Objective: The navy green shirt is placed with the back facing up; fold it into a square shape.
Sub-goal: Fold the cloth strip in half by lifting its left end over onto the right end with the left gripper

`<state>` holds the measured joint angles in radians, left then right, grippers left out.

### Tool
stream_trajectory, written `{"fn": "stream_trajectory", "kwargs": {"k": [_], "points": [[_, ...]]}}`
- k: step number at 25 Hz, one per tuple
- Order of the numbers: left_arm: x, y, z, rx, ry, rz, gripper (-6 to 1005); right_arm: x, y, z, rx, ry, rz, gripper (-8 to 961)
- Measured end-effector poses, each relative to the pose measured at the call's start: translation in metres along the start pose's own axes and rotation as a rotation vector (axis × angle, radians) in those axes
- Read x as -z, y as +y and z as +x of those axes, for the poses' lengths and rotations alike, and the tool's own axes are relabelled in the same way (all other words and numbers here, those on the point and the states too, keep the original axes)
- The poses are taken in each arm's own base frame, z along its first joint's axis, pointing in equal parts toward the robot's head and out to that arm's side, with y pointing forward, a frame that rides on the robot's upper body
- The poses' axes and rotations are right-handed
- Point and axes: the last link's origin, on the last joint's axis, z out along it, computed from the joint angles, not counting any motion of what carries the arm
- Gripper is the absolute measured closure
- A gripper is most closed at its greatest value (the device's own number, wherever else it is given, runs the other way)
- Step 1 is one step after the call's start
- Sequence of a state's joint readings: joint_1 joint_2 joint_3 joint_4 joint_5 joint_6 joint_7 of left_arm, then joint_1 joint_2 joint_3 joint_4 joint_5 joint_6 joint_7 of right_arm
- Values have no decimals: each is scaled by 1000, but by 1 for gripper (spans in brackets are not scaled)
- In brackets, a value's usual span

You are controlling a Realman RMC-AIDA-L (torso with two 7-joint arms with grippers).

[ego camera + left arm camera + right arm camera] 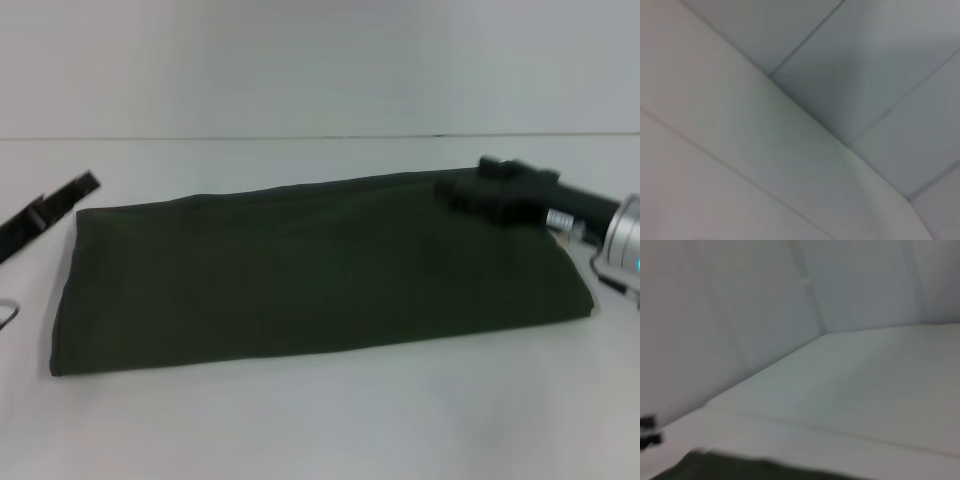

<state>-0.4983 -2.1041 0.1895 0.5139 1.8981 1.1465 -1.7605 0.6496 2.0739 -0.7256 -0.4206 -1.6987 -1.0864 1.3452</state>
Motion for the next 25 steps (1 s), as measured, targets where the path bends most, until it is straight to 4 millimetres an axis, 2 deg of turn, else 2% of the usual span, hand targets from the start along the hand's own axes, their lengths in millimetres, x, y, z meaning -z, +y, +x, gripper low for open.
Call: {"fn": "stream_trajectory", "kwargs": {"k": [4,7,12,15,25], "points": [[33,-1,1,85,-134,-47,296,11,19,16,140,52,-124,18],[55,-2,2,138,-232,-61,193,16,28,26,222,80,-187,20],[93,-6,-3,199,-356,-47,109,23,41,35,308,144,-300,22],[109,-8,-2,214,-388,-47,109,25,46,40,353,198,-351,23],[102,-14,-10,281,-413,3,109,24,48,42,375,226,-371,24]]}}
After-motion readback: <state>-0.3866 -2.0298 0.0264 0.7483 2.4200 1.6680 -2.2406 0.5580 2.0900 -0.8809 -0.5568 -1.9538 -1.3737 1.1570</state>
